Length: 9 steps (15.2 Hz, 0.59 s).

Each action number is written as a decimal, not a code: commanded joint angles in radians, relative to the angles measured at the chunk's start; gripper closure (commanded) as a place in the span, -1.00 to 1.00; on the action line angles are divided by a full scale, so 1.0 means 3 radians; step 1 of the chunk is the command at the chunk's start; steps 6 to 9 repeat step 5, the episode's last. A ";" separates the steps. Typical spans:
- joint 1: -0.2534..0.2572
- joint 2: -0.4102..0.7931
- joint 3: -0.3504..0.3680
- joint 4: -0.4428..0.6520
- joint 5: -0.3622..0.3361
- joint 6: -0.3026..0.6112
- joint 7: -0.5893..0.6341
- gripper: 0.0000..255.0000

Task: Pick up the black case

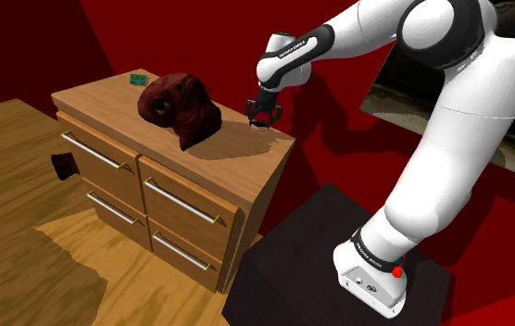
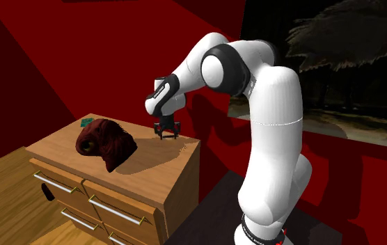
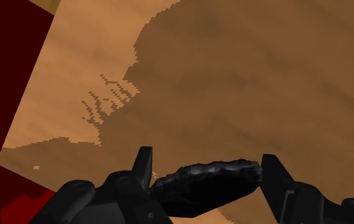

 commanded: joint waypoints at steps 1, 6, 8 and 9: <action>0.0001 -0.0056 -0.0001 0.0018 -0.0003 -0.0075 0.0002 1.00; 0.0002 -0.0115 -0.0001 0.0043 -0.0004 -0.0159 0.0003 1.00; 0.0002 -0.0115 -0.0001 0.0043 -0.0004 -0.0159 0.0003 1.00; 0.0002 -0.0115 -0.0001 0.0043 -0.0004 -0.0159 0.0003 1.00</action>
